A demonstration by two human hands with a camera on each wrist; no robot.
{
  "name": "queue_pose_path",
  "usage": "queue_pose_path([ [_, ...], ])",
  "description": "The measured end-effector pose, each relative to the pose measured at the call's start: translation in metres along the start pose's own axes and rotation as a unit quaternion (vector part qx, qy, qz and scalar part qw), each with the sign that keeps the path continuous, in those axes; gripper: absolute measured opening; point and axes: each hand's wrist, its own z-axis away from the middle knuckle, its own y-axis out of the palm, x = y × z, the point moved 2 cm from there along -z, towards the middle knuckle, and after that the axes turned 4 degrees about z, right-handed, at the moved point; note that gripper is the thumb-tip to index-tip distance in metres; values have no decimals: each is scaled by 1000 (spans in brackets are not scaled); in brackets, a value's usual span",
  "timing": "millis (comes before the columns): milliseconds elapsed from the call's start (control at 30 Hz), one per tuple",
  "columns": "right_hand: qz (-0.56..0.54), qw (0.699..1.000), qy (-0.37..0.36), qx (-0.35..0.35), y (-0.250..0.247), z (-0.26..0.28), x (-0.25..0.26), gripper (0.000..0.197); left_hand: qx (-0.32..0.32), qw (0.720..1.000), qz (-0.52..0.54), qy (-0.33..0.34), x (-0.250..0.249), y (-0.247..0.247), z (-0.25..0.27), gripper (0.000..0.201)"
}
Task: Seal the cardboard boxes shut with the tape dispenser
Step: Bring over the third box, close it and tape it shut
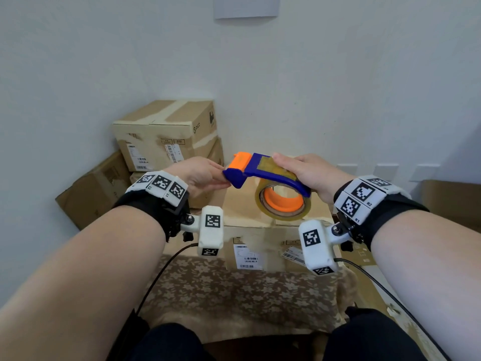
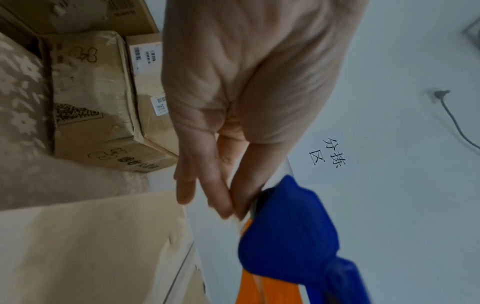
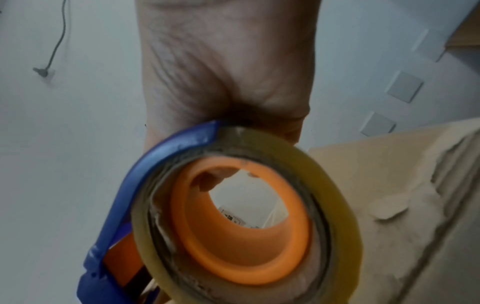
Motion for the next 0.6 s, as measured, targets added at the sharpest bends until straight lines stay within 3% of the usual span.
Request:
queue_pose_path([
  [133, -3, 1000, 27, -12, 1, 1, -1, 85, -10, 1000, -1, -25, 4, -4, 2, 24],
  [233, -4, 998, 44, -40, 2, 2, 1, 94, -6, 1000, -2, -23, 5, -1, 4, 11],
  [300, 0, 998, 51, -47, 4, 2, 1, 96, -10, 999, -12, -28, 7, 0, 6, 13],
  [433, 0, 998, 51, -36, 7, 7, 3, 89, -39, 998, -23, -38, 9, -2, 9, 14],
  [600, -10, 999, 29, 32, 8, 14, 12, 74, -89, 995, -19, -32, 11, -2, 11, 15],
])
